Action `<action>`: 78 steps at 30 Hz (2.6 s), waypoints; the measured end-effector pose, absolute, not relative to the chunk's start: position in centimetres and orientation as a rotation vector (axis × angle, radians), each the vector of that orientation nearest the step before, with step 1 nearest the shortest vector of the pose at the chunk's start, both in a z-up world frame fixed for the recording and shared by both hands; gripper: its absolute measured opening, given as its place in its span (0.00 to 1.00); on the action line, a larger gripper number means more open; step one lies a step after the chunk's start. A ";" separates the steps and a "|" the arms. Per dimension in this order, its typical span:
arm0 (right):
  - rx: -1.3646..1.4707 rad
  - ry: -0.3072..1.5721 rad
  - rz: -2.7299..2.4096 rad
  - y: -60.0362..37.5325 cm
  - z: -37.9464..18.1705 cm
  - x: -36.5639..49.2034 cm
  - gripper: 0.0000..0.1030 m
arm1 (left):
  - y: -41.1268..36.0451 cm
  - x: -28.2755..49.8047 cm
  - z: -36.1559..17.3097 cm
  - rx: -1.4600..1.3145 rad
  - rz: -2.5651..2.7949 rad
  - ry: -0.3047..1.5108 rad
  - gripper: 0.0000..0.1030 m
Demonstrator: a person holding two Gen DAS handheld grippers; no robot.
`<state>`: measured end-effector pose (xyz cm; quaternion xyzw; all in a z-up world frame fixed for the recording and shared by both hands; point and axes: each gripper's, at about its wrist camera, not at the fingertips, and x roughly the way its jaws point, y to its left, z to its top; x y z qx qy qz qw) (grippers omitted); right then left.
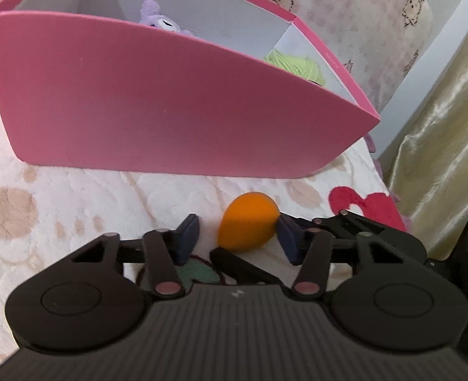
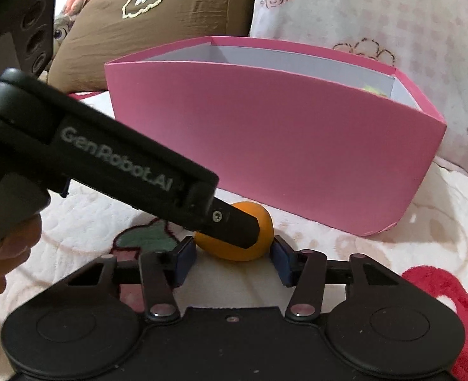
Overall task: Organize objects
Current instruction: 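Close the left gripper on the orange makeup sponge and lift it, then carry the orange sponge over the pink box with the left gripper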
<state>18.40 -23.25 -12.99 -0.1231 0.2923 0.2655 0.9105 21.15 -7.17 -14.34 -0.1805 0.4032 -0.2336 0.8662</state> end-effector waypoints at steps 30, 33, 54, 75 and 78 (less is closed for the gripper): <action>-0.436 0.545 0.597 -19.4 -3.7 9.8 0.52 | -4.3 13.2 -4.3 -0.117 -0.614 0.825 0.35; -0.453 0.534 0.616 -19.1 -2.5 9.7 0.52 | -3.6 12.8 -2.8 -0.107 -0.617 0.813 0.35; -0.396 0.511 0.546 -18.7 6.1 14.8 0.52 | -4.5 19.0 8.1 -0.047 -0.617 0.915 0.35; -0.177 0.830 0.454 -21.0 1.0 36.4 0.52 | -5.7 38.0 -1.0 -0.396 -0.509 0.976 0.35; -0.167 0.866 0.432 -21.0 -0.1 38.6 0.52 | -5.9 39.6 -2.6 -0.433 -0.490 0.981 0.35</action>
